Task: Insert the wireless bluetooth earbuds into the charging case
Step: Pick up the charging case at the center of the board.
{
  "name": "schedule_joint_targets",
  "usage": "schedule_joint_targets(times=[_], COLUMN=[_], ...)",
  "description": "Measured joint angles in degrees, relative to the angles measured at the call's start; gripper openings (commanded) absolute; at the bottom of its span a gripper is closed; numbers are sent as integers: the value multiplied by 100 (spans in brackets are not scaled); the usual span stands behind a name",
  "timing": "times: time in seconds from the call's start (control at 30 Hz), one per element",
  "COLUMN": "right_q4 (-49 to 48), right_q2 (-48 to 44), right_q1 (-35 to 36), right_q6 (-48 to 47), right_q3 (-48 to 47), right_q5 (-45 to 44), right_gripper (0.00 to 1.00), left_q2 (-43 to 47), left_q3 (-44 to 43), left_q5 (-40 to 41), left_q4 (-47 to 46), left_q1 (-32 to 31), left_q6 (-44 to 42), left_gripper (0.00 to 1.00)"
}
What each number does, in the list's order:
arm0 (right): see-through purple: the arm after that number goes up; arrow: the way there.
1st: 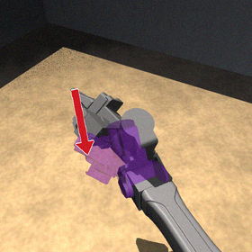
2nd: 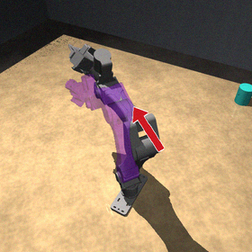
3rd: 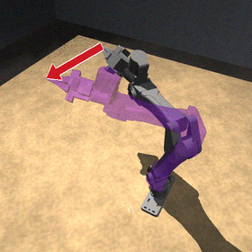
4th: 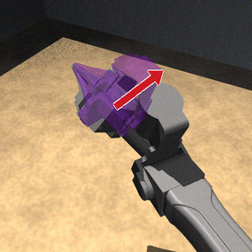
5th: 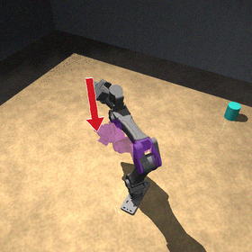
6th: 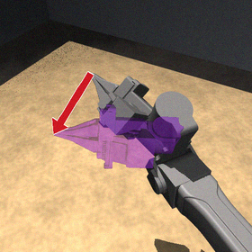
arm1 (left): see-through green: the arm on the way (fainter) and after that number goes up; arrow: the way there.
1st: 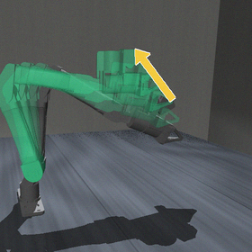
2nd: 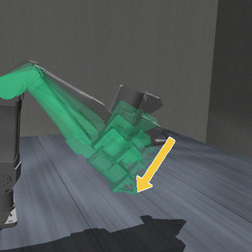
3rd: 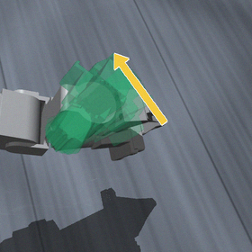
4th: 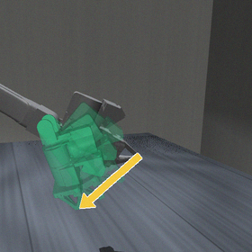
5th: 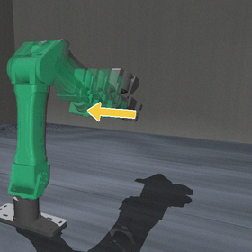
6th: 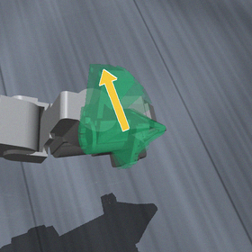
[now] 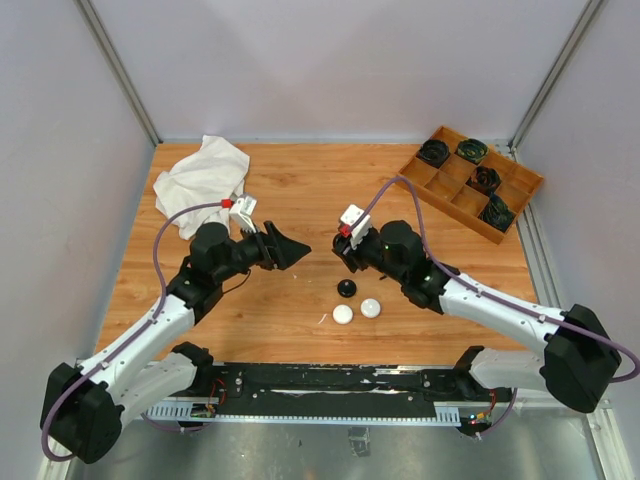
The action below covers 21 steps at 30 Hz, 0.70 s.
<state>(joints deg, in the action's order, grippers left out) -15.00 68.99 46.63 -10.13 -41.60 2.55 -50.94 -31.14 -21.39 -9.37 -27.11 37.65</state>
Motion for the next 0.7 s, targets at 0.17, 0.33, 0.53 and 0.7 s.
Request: schedule_joint_targets(times=[0.17,0.33,0.53,0.7], right_q4=[-402,-621,-621,-619], right_q2=[9,103,326,372], right_q1=[225,389,575,660], right_q6=[-348,-549,-695,-776], right_q3=[15,11,0,-59], right_q5=[157,337,413,470], right_gripper=[51,51,51,51], left_q2=[-168,-297,-481,-625], left_q3=[2,2,2,2], left_q5=[-199,-332,-400,-398], left_q4=[-243,-407,-516,-562], left_q1=[0,0,-15,-142], left_q6=[107,138,136,116], left_gripper=[69,62,57,54])
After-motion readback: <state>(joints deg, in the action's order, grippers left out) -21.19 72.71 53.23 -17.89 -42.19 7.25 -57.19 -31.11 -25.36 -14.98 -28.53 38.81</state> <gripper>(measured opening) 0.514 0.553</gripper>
